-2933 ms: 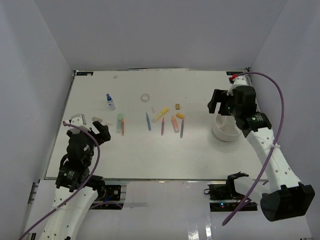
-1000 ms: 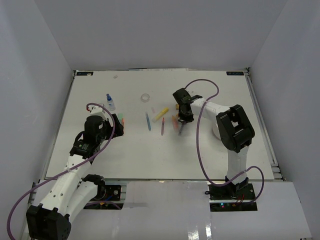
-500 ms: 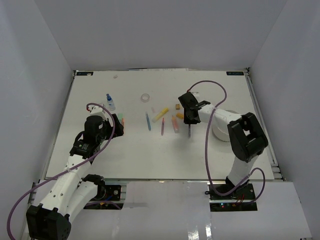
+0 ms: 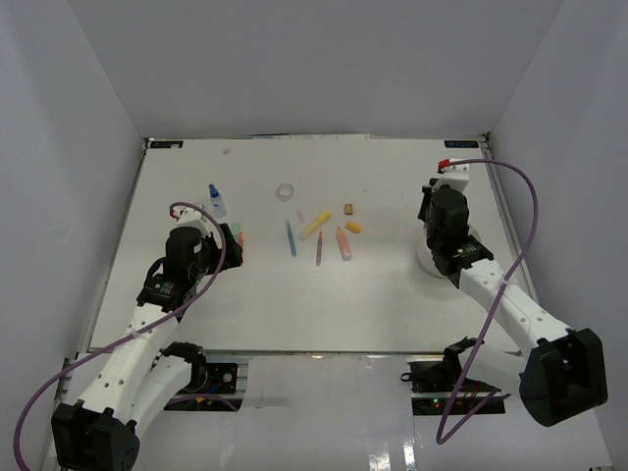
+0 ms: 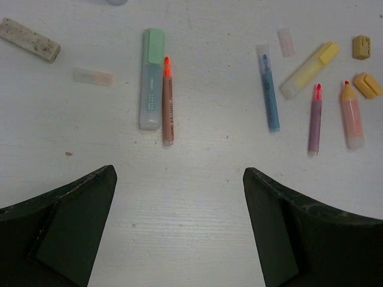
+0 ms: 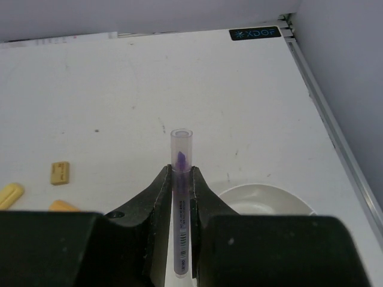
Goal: Sort the stationery into containers
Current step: Place the pen in the storage box.
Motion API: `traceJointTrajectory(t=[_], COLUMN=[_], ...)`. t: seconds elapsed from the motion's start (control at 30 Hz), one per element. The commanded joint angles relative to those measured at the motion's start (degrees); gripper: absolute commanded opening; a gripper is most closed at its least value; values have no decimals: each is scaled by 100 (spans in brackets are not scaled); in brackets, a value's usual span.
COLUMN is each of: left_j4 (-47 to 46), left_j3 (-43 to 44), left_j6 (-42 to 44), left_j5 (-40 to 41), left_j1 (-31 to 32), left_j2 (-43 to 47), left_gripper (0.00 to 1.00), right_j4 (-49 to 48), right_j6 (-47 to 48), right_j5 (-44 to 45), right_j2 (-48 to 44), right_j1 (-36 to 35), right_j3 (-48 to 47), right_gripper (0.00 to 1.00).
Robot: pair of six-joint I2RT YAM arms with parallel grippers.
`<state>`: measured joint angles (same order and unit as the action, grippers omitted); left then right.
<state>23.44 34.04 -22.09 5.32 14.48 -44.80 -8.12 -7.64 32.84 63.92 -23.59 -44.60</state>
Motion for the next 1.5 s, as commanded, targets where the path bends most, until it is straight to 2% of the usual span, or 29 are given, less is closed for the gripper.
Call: traceJointTrajectory(t=[0.0,0.27,0.57,0.9,1.17,1.27,1.3,1.47], left_j4=[-112,-112,-112,-103,-112,-103,-103,-103], left_j3=[-12,-12,-20,-12,-12,-20,-29,-12], left_j6=[38,38,20,20,11,3,-15,-76], left_j5=[-40,-22,-14,-5,-5,-5,-22,-31], left_j1=[20,28,20,20,20,20,20,28], left_j2=[67,67,32,41,41,32,32,-82], left_gripper=[98,98,98,98,98,98,98,98], right_j4=[-1182,-2087,-2282,-2247,-1948,-1651,-1510,-447], right_j6=[711,729,588,351,272,272,263,254], right_j5=[83,3,-164,-287,-383,-654,-778,-1604], right_j2=[-160,-310,-82,-2,-257,-468,-538,-521], right_j1=[249,584,654,654,646,654,654,575], right_j3=[459,1155,1489,1735,1735,1604,1525,595], right_gripper=[8,8,10,29,40,49,56,73])
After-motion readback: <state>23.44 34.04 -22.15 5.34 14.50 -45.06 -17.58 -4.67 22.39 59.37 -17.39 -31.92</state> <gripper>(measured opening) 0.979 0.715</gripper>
